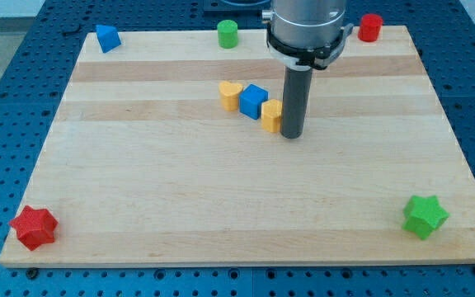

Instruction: Move the green star slightly left

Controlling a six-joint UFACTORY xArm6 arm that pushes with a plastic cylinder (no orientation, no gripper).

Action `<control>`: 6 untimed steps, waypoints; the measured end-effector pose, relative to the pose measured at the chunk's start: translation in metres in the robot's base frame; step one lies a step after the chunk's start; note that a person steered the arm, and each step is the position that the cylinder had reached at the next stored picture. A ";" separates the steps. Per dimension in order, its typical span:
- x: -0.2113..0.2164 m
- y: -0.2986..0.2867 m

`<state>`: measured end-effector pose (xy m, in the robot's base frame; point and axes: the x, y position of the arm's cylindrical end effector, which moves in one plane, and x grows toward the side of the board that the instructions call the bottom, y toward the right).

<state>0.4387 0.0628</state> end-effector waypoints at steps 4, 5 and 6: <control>0.026 0.135; 0.054 0.180; 0.093 0.213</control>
<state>0.5317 0.2758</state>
